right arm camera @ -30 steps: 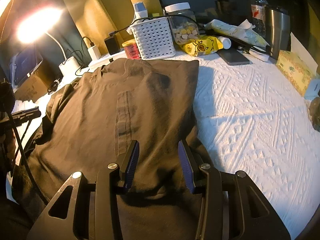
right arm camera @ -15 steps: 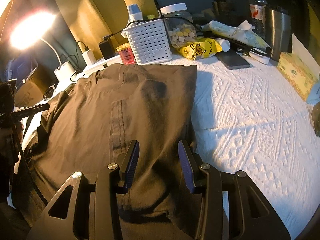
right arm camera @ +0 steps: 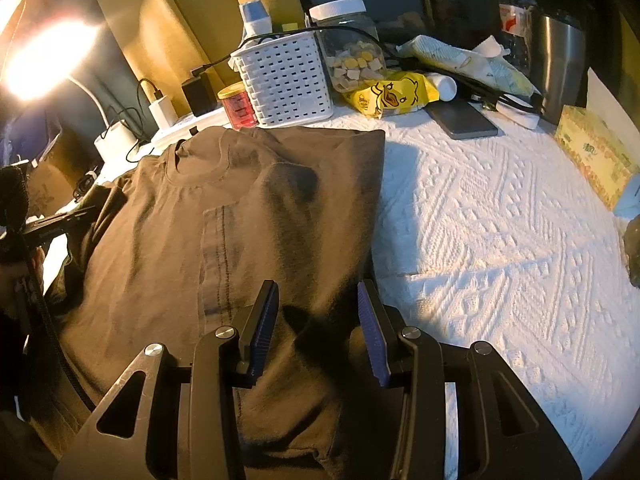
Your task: Fold small clothes
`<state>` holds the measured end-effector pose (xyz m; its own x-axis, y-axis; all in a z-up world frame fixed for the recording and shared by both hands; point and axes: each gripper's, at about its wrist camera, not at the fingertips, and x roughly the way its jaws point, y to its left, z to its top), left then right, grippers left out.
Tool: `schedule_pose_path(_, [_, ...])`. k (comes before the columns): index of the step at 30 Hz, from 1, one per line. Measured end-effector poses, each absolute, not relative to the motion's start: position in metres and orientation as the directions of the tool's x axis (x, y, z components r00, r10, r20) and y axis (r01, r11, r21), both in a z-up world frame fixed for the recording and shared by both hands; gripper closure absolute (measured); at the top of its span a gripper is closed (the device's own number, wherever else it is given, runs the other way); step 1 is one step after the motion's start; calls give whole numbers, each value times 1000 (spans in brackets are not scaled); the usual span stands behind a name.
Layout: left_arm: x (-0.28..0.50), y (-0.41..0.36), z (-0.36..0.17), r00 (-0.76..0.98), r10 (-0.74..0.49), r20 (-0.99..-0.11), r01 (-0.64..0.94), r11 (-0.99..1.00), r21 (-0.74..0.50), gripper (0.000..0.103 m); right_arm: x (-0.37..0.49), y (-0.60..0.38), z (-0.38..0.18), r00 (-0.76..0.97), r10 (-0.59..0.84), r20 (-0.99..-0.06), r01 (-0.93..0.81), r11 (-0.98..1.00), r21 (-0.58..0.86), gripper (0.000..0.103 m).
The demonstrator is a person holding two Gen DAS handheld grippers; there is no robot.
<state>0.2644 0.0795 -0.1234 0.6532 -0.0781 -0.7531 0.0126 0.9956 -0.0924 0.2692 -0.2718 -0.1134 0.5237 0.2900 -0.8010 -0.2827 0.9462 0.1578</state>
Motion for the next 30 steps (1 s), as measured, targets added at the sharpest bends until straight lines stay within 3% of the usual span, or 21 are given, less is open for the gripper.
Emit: schedule_pose_path(30, [263, 10, -91, 756, 31, -654, 47, 994, 102, 94, 262, -292, -113, 546, 302, -782, -235, 951, 203, 60])
